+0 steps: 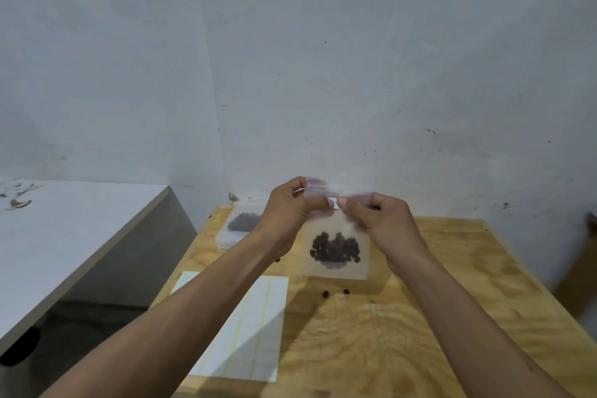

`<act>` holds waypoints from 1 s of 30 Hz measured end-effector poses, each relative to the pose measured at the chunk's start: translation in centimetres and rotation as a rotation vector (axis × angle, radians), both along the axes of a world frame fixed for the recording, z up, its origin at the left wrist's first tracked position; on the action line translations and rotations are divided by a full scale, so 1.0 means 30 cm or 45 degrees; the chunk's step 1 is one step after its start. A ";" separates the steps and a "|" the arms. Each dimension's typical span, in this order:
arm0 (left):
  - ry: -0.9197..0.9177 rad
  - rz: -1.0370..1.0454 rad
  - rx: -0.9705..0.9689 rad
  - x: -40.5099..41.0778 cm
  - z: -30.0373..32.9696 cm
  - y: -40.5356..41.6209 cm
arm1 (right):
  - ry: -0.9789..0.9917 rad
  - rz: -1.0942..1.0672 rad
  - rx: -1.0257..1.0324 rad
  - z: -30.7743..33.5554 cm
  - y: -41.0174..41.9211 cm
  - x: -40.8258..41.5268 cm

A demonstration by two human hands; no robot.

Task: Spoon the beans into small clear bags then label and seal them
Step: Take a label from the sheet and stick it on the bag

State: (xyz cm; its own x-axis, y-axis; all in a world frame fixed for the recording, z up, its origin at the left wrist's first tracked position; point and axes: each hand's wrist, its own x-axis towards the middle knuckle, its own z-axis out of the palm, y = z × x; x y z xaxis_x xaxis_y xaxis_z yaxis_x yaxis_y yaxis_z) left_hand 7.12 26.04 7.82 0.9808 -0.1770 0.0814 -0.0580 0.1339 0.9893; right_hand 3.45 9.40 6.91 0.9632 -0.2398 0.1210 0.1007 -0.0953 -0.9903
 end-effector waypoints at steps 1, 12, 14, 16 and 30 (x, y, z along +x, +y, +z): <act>-0.002 0.008 0.018 -0.002 -0.001 -0.003 | -0.011 -0.017 -0.032 -0.005 -0.001 0.002; -0.137 0.096 0.188 -0.004 -0.028 -0.045 | -0.019 -0.125 -0.328 -0.031 -0.019 -0.009; -0.130 0.091 0.179 -0.001 -0.030 -0.053 | -0.006 -0.125 -0.342 -0.024 -0.026 -0.010; -0.122 0.088 0.165 0.003 -0.034 -0.065 | -0.006 -0.089 -0.273 -0.032 -0.042 -0.003; 0.112 -0.192 0.349 0.022 -0.104 -0.285 | 0.226 -0.170 0.035 -0.112 -0.337 -0.023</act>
State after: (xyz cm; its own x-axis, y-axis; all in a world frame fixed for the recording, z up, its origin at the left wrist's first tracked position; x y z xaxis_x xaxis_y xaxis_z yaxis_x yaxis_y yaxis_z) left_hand 7.78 17.48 4.68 0.9431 -0.3244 -0.0732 0.0295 -0.1377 0.9900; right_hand 2.77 -0.72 3.55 0.9282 -0.3678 -0.0559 -0.0872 -0.0691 -0.9938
